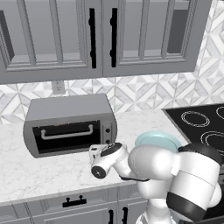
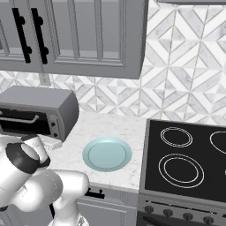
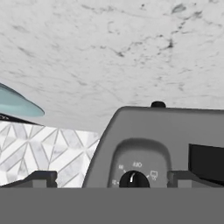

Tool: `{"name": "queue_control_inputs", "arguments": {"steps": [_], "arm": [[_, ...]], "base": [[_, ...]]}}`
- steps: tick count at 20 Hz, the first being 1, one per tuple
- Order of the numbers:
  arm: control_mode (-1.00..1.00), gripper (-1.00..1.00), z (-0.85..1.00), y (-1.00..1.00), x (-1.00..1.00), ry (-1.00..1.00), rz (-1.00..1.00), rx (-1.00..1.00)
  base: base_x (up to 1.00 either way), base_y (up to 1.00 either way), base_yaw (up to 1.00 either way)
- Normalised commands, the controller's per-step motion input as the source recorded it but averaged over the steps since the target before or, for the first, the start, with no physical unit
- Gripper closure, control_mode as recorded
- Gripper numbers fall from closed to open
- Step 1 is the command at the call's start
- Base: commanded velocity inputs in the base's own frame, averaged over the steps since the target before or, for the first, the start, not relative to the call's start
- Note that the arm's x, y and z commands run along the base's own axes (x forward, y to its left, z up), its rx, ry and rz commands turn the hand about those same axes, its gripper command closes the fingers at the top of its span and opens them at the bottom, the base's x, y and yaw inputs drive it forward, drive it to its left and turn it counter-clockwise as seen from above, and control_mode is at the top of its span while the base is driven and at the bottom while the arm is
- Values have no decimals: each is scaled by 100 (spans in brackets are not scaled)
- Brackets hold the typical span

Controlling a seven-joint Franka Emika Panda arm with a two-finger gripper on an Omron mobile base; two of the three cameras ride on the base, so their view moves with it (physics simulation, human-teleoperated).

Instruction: Pick up the kebab skewer and baguette bread, and place them inside the toaster oven. Close the toaster oven door and start by setting the timer.

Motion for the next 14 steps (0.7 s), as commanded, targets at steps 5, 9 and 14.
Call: {"name": "queue_control_inputs", "arguments": {"steps": [5,9,14], "arm": [[-100,-100,0,-1,1,-2,3,0],[-100,-100,0,0,17,-3,3,0],[-100,-100,0,0,11,-1,3,0]], "base": [[0,0,0],[0,0,0],[0,0,0]]}}
